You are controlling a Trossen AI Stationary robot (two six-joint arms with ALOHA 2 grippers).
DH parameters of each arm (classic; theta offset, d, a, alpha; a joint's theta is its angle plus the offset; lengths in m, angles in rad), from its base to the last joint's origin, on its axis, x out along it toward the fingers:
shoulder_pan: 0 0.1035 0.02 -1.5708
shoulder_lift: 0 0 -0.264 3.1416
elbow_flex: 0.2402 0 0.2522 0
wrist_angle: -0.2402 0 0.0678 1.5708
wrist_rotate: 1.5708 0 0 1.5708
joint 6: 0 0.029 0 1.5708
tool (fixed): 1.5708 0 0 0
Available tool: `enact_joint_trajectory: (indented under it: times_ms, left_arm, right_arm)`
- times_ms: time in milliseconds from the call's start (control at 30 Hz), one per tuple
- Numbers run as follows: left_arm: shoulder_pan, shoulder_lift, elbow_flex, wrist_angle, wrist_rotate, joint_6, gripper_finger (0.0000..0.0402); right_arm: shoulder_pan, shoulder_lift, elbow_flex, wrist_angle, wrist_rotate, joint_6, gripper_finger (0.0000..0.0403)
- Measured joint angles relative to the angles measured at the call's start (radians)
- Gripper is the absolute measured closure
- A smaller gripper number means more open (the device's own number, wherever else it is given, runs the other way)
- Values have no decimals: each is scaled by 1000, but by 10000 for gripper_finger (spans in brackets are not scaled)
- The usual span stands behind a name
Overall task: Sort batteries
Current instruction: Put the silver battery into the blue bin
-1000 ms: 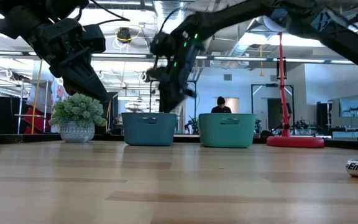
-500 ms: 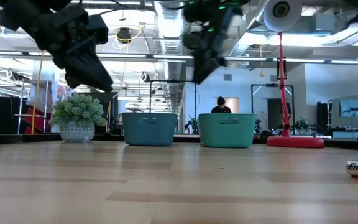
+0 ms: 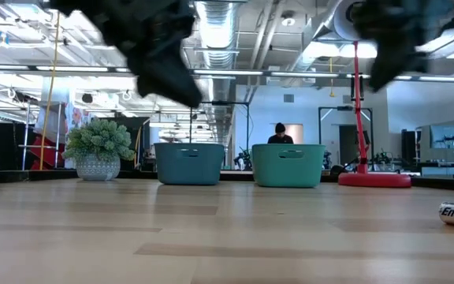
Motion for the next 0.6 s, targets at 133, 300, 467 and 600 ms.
enact_joint_trajectory:
  times_ms: [133, 300, 467, 600]
  left_arm:
    - [-3, 140, 154, 1, 15, 40, 290]
    - [-19, 310, 355, -2, 65, 146, 290]
    - [-53, 459, 556, -75, 89, 254, 290]
    - [-79, 577, 722, -160, 92, 291, 290]
  right_arm:
    - [219, -105, -53, -135, 70, 266, 290]
    - [468, -137, -91, -281, 77, 537, 290]
    - [640, -115, -121, -327, 81, 694, 290]
    - [725, -100, -165, -318, 81, 766, 290]
